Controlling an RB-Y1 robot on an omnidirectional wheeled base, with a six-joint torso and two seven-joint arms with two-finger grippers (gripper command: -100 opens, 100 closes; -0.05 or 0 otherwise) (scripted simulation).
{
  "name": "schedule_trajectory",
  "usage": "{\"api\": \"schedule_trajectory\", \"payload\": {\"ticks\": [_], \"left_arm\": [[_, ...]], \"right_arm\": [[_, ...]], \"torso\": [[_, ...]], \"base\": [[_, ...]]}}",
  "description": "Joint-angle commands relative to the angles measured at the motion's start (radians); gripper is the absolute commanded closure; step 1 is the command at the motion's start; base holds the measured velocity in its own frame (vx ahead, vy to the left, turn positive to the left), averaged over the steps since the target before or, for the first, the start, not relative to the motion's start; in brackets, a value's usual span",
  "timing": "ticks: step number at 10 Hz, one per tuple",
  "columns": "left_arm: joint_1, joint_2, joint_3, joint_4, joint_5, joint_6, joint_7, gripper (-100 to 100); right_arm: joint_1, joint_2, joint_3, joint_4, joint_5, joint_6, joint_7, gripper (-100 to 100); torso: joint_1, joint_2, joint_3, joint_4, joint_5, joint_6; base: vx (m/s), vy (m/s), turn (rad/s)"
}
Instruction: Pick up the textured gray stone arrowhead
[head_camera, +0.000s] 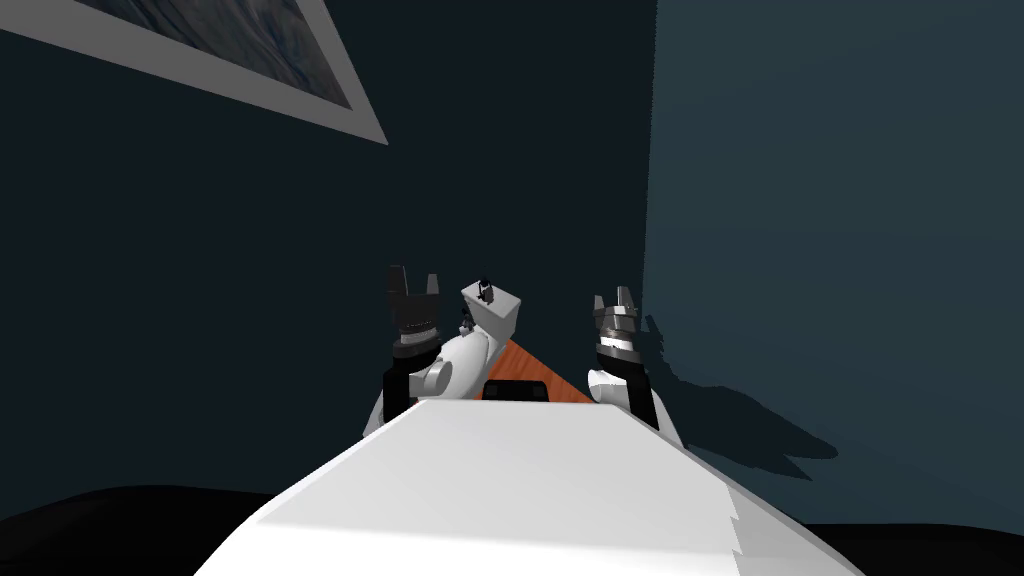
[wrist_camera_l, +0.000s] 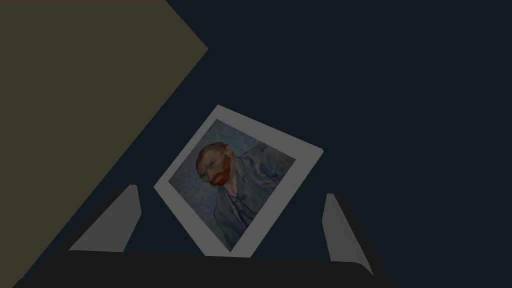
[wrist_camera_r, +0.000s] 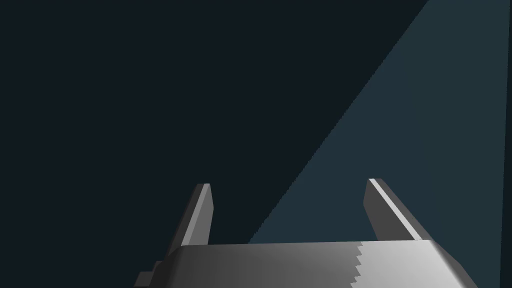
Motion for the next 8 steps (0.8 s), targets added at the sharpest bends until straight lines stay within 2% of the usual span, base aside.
{"api": "schedule_trajectory", "payload": {"ticks": [1,2,3,8], "left_arm": [[-0.004,0.038,-0.008,0.024,-0.026,0.021,-0.006,-100],[-0.006,0.05,-0.013,0.035,-0.039,0.031,-0.009,-100],[-0.01,0.074,-0.023,0.062,-0.072,0.054,-0.015,-100],[-0.023,0.127,-0.058,0.145,-0.178,0.127,-0.032,-100]], "right_arm": [[0.0,0.0,0.0,0.0,0.0,0.0,0.0,0],[0.0,0.0,0.0,0.0,0.0,0.0,0.0,0],[0.0,0.0,0.0,0.0,0.0,0.0,0.0,0],[0.0,0.0,0.0,0.0,0.0,0.0,0.0,0]], "torso": [[0.0,0.0,0.0,0.0,0.0,0.0],[0.001,0.0,0.0,0.0,0.0,0.0],[0.002,0.0,0.0,0.0,0.0,0.0],[0.002,0.001,0.001,0.0,0.0,0.0]], "base": [[-0.004,0.017,-0.032],[-0.01,0.03,-0.031],[-0.019,0.037,-0.039],[-0.02,0.037,-0.033]]}}
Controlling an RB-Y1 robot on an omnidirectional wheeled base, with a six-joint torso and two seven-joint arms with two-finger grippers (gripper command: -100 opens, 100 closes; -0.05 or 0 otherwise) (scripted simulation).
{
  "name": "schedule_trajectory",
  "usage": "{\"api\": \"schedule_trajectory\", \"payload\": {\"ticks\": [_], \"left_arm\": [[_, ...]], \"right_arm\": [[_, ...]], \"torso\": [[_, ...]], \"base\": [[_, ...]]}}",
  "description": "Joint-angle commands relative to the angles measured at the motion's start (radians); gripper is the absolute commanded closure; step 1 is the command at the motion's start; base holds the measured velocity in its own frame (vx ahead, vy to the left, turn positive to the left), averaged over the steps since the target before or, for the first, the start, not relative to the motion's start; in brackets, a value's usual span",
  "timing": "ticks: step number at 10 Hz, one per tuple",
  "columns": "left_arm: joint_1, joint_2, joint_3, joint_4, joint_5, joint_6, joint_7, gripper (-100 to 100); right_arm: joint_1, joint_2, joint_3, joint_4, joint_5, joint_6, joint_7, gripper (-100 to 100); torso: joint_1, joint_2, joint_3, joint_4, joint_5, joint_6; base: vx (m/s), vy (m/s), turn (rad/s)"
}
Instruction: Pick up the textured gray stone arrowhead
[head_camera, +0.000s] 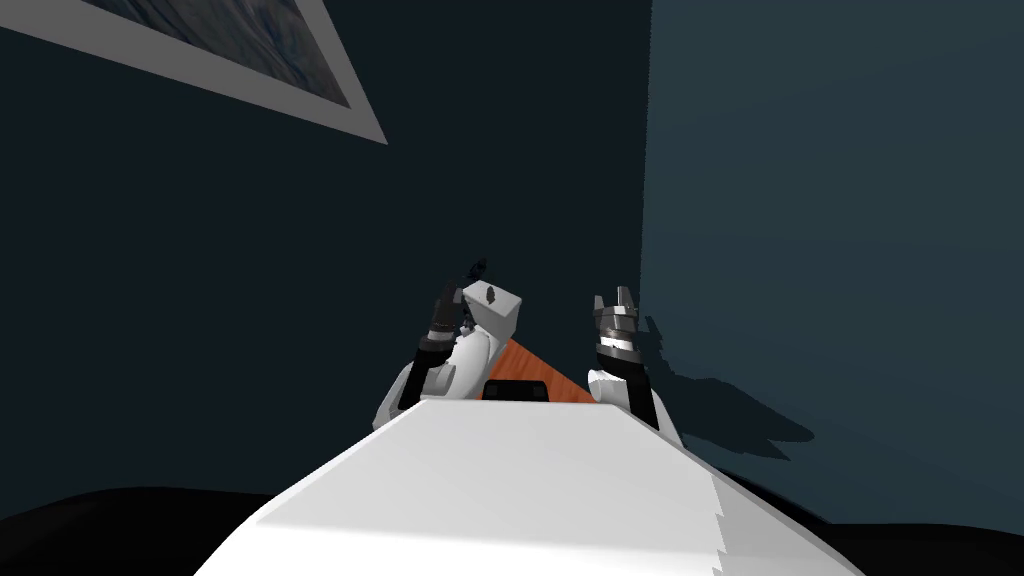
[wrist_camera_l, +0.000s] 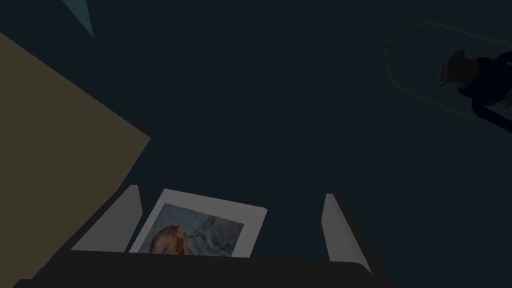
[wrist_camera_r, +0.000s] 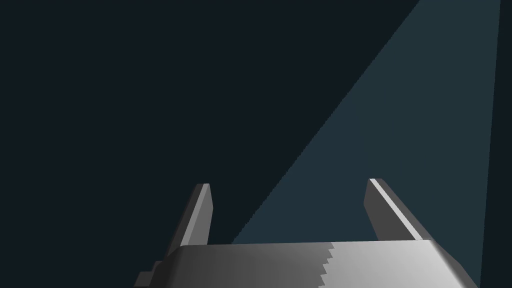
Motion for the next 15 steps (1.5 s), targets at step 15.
{"api": "schedule_trajectory", "payload": {"ticks": [15], "left_arm": [[-0.042,0.266,-0.073,0.264,-0.256,0.218,-0.077,-100]], "right_arm": [[0.0,0.0,0.0,0.0,0.0,0.0,0.0,0]], "torso": [[-0.003,-0.005,-0.003,-0.001,-0.001,0.0]], "base": [[0.02,0.015,-0.051]]}}
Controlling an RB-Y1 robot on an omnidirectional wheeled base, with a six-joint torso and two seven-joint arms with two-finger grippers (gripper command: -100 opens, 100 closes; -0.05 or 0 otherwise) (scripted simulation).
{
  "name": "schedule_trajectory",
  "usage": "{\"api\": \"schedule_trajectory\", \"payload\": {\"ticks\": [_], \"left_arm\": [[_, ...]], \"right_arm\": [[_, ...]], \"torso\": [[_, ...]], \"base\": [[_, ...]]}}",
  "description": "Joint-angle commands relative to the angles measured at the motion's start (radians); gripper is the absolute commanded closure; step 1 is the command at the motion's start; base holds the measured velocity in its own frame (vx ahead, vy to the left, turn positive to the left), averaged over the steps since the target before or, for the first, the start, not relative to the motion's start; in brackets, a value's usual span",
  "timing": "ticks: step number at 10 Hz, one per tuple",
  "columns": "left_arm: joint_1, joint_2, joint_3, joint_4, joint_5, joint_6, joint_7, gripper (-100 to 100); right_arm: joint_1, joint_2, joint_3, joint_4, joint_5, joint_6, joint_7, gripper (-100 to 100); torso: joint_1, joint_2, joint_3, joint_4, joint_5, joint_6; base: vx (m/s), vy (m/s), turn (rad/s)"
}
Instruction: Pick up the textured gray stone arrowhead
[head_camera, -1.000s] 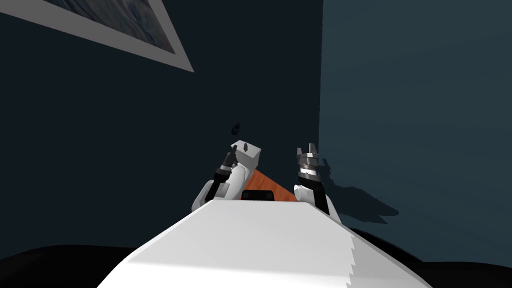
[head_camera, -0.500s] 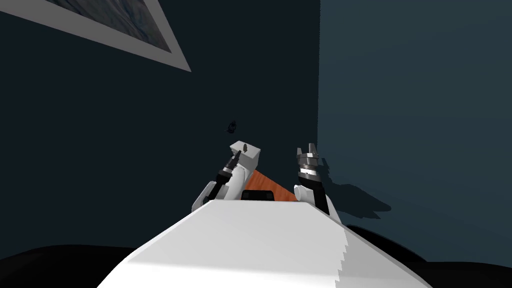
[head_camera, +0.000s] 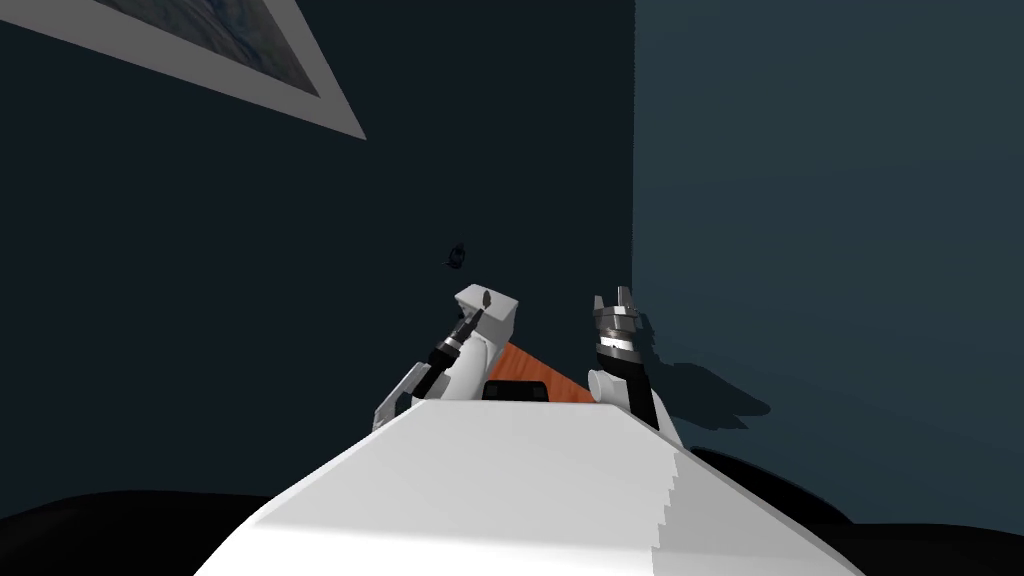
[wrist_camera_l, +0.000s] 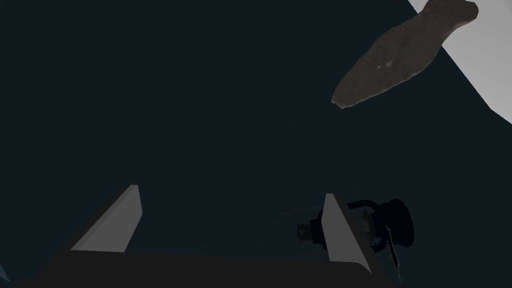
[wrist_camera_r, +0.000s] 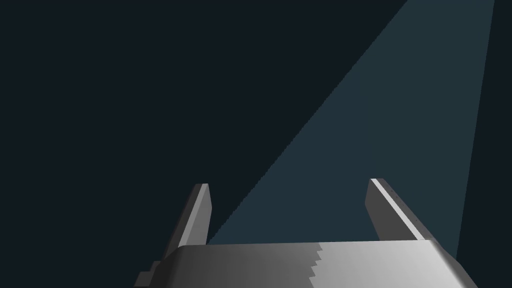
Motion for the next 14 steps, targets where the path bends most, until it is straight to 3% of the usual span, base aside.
{"api": "schedule_trajectory", "payload": {"ticks": [1,5,6,10,14], "left_arm": [[-0.012,0.046,0.001,0.034,-0.008,0.012,-0.013,-100],[-0.024,0.165,0.006,0.081,-0.012,0.046,-0.041,-100],[-0.024,0.166,0.006,0.081,-0.012,0.046,-0.041,-100],[-0.037,0.275,0.012,0.12,-0.009,0.073,-0.067,-100],[-0.046,0.356,0.015,0.148,-0.009,0.093,-0.086,-100]], "right_arm": [[0.0,0.0,0.0,0.0,0.0,0.0,0.0,0],[0.0,0.0,0.0,0.0,0.0,0.0,0.0,0],[0.0,0.0,0.0,0.0,0.0,0.0,0.0,0],[0.0,0.0,0.0,0.0,0.0,0.0,0.0,0],[0.0,0.0,0.0,0.0,0.0,0.0,0.0,0]], "torso": [[0.0,0.0,0.0,0.0,0.0,0.0],[0.0,-0.001,-0.001,0.0,0.0,0.0],[-0.001,-0.002,-0.001,-0.001,0.0,0.0],[-0.001,-0.001,-0.001,0.0,0.0,0.0],[-0.001,-0.001,-0.001,0.0,0.0,0.0]], "base": [[0.124,-0.006,-0.097],[0.104,-0.012,-0.084],[0.074,-0.013,-0.015],[0.088,-0.014,-0.07],[0.087,-0.009,-0.066]]}}
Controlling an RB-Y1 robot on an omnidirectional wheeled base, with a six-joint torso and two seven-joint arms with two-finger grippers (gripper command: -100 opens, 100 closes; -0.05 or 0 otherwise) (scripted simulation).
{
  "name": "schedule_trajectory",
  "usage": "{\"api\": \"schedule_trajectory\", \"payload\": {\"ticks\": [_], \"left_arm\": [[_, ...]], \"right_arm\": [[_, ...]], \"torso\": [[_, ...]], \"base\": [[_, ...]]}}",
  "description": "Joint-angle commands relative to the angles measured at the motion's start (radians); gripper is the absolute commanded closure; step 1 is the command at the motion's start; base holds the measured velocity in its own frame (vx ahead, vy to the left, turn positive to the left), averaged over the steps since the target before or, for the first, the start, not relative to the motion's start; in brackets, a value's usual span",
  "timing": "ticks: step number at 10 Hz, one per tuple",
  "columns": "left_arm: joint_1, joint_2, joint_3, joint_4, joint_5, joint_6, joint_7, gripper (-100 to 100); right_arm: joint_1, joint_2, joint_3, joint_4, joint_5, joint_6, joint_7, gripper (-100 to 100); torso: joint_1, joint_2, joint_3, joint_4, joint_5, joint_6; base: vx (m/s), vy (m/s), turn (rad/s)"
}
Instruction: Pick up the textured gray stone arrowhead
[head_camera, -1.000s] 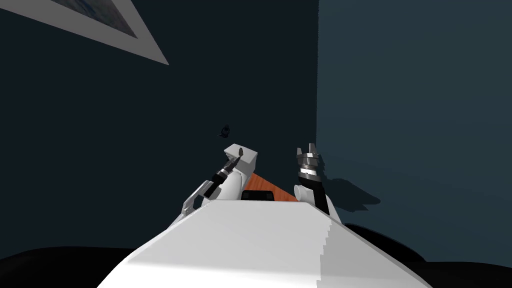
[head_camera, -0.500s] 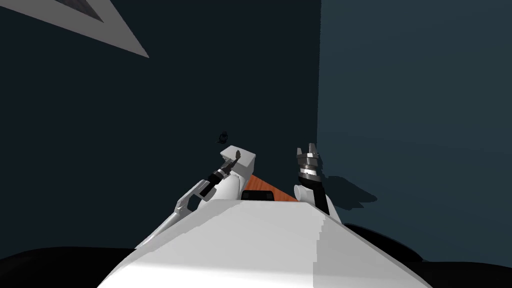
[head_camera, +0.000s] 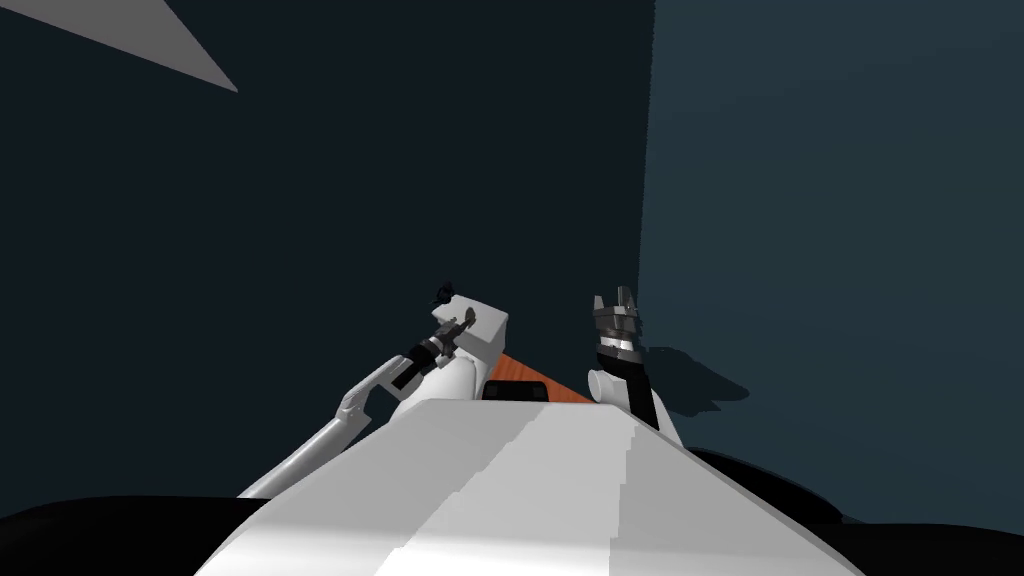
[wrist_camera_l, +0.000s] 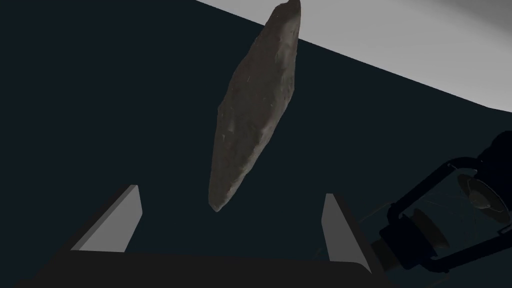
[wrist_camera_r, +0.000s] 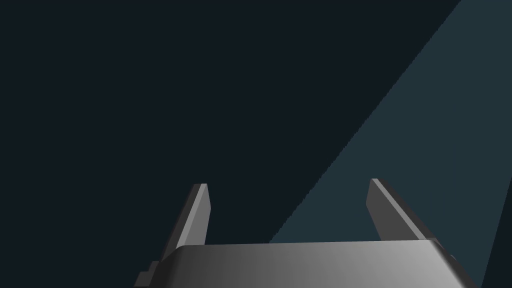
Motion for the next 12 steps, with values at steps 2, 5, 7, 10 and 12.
{"api": "schedule_trajectory", "payload": {"ticks": [2,5,7,10,12], "left_arm": [[-0.007,0.046,0.0,0.021,-0.003,0.008,-0.012,-100],[-0.058,0.032,-0.017,0.07,-0.01,-0.044,0.002,-100],[-0.094,0.032,-0.017,0.128,-0.01,-0.055,0.002,-100],[-0.179,0.027,-0.034,0.217,-0.018,-0.117,0.016,-100],[-0.18,0.027,-0.034,0.269,-0.018,-0.117,0.016,-100]], "right_arm": [[0.0,0.0,0.0,0.0,0.0,0.0,0.0,0],[0.0,0.0,0.0,0.0,0.0,0.0,0.0,0],[0.0,0.0,0.0,0.0,0.0,0.0,0.0,0],[0.0,0.0,0.0,0.0,0.0,0.0,0.0,0],[0.0,0.0,0.0,0.0,0.0,0.0,0.0,0]], "torso": [[0.0,0.0,0.0,0.0,0.0,0.0],[0.001,0.005,0.003,0.001,0.0,0.0],[-0.003,0.007,0.004,0.002,-0.001,0.0],[-0.002,0.007,0.004,0.002,0.0,0.0],[-0.001,0.007,0.004,0.002,0.0,0.0]], "base": [[0.066,-0.02,-0.054],[-0.002,-0.02,0.023],[-0.033,-0.051,0.009],[-0.031,-0.037,0.031],[-0.015,-0.02,-0.003]]}}
